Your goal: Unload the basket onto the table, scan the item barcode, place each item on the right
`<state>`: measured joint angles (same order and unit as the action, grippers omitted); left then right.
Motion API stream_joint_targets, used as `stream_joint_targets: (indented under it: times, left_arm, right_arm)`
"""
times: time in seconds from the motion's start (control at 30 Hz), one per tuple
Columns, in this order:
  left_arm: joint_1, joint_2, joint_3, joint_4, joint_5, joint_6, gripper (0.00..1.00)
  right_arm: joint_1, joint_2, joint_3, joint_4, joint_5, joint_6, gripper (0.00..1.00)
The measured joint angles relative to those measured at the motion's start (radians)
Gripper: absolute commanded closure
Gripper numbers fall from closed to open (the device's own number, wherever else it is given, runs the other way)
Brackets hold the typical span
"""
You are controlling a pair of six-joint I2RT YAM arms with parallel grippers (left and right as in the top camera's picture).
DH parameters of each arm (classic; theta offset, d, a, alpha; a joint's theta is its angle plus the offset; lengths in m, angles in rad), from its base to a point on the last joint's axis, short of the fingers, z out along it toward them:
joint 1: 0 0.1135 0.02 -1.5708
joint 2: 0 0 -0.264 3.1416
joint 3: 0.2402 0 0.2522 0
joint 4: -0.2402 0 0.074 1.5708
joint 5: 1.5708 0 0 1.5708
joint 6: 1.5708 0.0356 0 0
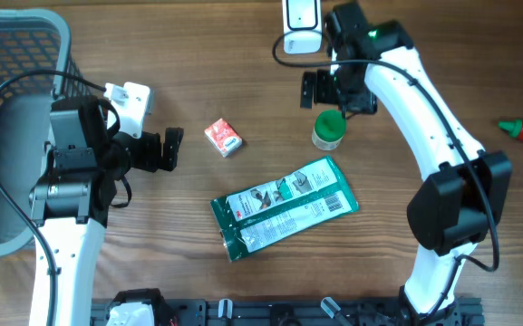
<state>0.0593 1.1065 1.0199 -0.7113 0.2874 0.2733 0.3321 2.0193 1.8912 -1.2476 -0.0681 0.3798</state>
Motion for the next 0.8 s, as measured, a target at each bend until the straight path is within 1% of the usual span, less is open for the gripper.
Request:
stream_joint_targets:
  times: [0.27, 0.57, 0.73, 0.8]
  left_arm:
    - [0.0, 0.0, 0.0, 0.0, 0.0, 0.0, 0.0]
    - [0.0, 0.0, 0.0, 0.0, 0.0, 0.0, 0.0]
    - [0.0, 0.0, 0.0, 0.0, 0.0, 0.0, 0.0]
    - [0.0, 0.0, 0.0, 0.0, 0.0, 0.0, 0.0]
  right_arm:
    - [-0.001, 0.009, 0.011, 0.043, 0.095, -0.042, 0.0]
    - [-0.001, 0.159, 0.011, 0.002, 0.07, -0.137, 0.0]
    - [-0.001, 0.192, 0.011, 0.007, 0.046, -0.169, 0.01]
    - [-0.001, 0.201, 0.011, 0.005, 0.042, -0.174, 0.05]
